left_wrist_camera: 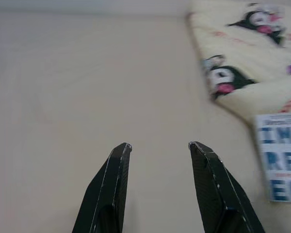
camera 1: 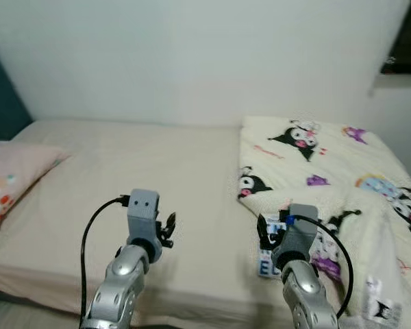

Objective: Clean up the room

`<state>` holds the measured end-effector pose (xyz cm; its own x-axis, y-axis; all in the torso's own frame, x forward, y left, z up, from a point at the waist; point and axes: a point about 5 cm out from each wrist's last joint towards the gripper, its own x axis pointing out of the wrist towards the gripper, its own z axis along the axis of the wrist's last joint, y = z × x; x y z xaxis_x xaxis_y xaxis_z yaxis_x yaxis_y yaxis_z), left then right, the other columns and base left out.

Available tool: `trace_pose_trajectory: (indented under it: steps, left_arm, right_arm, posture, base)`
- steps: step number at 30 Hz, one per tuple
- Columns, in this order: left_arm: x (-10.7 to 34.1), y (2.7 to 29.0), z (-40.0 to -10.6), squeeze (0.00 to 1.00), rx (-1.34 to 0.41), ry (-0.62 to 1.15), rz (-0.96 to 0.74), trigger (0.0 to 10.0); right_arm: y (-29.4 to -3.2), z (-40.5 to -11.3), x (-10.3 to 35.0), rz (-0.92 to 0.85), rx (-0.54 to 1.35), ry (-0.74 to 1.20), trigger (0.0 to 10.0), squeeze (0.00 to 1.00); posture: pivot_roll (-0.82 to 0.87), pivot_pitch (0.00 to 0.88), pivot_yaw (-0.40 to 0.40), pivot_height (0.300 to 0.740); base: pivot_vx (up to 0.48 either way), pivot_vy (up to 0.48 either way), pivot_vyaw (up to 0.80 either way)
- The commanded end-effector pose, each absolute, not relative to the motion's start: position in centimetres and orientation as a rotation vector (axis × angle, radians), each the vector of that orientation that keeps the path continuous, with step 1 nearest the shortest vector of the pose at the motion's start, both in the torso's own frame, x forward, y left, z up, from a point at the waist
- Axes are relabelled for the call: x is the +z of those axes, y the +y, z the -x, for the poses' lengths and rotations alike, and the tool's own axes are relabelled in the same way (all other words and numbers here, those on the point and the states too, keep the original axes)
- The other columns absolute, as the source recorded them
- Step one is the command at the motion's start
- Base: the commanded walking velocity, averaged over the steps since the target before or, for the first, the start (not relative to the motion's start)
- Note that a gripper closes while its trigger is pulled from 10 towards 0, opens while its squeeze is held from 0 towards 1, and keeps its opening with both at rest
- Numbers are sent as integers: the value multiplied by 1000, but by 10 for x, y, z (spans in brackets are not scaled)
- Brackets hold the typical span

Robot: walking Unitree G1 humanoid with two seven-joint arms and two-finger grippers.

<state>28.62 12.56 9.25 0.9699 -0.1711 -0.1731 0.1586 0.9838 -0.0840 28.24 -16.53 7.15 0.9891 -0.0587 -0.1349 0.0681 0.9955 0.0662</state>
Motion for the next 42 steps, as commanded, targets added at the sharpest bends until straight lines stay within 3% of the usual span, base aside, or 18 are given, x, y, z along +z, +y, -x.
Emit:
trace_pose_trajectory:
  steps: [1,9,16,24,36,42]
  left_arm:
    - [90,130,-285,0,-141,185,69,10000]
    - [81,145,-291,0,-66,205,63,10000]
    - [85,150,-296,0,-23,180,66,10000]
    - [84,151,-282,0,-25,174,35,10000]
    - [90,164,-286,0,-7,146,-13,10000]
    - [94,161,-289,0,-27,133,-30,10000]
  right_arm:
    - [-163,-280,68,-63,-62,149,10000,0]
    - [-155,-283,66,-85,-17,162,10000,0]
    - [-161,-290,66,-61,-8,176,10000,0]
    - [-170,-293,69,-59,-18,184,10000,0]
    - [-172,-293,64,-75,-42,196,10000,0]
    - [-177,-291,63,-70,-83,194,10000,0]
  posture:
    - [-5,0,9,740]
    - [-2,0,9,725]
    - [27,0,-42,700]
    - [38,24,-78,665]
    - [55,20,-63,615]
    - [52,19,-47,610]
  base:
    - [0,0,0]
    - [0,0,0]
    - [0,0,0]
    - [0,0,0]
    - [0,0,0]
    - [0,0,0]
